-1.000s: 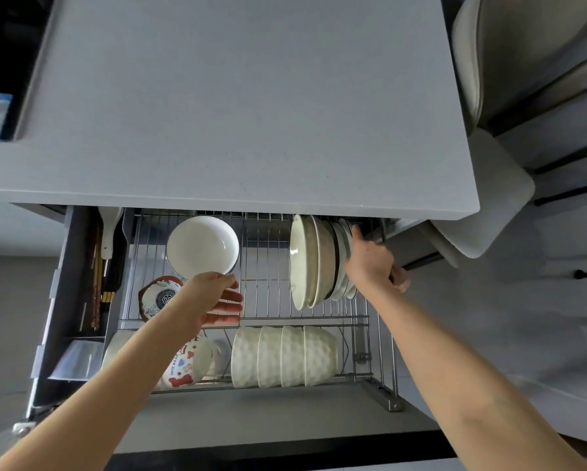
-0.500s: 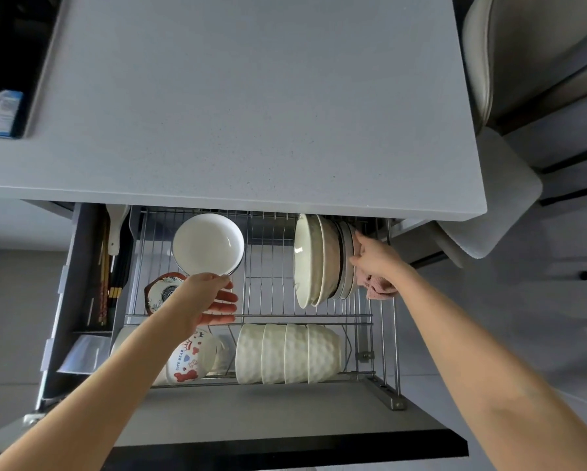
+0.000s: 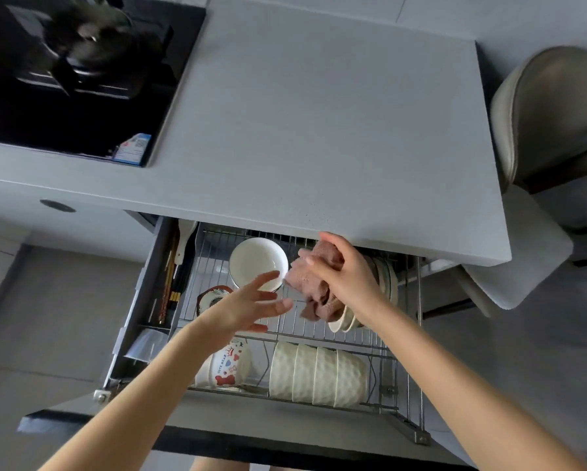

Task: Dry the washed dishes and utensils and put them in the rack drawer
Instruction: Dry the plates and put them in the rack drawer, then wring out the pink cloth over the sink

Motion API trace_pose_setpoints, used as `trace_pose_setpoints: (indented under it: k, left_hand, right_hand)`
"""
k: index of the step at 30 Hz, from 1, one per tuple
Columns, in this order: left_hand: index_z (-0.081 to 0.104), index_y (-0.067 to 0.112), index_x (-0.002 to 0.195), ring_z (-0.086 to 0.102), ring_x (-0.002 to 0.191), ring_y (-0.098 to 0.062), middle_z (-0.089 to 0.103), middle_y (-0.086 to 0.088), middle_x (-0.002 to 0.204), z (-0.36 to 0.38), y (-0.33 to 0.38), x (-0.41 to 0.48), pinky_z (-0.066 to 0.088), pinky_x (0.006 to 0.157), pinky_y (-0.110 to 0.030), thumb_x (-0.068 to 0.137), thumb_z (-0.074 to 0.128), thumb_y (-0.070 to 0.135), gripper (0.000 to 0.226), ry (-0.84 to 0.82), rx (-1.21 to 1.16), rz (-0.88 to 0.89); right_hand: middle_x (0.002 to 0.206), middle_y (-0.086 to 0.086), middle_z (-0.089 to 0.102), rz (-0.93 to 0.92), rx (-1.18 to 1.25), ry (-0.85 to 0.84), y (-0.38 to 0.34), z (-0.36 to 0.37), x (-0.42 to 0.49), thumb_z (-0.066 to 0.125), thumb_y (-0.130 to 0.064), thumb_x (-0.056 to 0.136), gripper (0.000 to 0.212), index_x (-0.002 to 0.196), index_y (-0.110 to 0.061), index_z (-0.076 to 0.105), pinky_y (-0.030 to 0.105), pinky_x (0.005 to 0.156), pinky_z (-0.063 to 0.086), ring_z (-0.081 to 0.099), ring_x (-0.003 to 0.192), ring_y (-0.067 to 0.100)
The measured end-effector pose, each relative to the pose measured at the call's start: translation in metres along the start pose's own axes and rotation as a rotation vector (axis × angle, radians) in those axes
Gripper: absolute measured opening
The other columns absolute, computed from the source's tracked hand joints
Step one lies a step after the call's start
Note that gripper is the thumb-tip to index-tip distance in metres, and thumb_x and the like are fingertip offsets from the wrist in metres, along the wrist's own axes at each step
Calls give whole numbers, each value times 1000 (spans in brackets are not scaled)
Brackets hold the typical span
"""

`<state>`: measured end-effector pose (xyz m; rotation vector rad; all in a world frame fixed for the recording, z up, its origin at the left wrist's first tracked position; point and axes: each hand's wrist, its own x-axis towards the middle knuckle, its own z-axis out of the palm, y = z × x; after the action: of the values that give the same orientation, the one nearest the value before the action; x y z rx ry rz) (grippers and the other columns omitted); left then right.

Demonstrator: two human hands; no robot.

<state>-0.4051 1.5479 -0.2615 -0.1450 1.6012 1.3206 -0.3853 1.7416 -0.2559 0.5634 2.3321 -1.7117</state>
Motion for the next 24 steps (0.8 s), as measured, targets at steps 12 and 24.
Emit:
trace_pose_setpoints:
  k: [12,24]
  left_hand:
    - [58,2,109,69,84,-35,67,-26,101,-93,22,-79,59,75,-44,76,68,-10,36,375,-382,319]
    - [60,22,111,64,83,-20,63,-9,101,-191,33,-124,54,72,-28,70,77,5,48,695,-94,355]
  right_hand:
    - [107,-6,66,-48,135,-290,-120,101,14,70,-14,84,29,107,-28,60,27,89,51,62,103,12]
    - [82,-7,69,-489,-287,-299,-218,148,43,80,-21,72,26,78,-35,59,40,76,54,66,82,15]
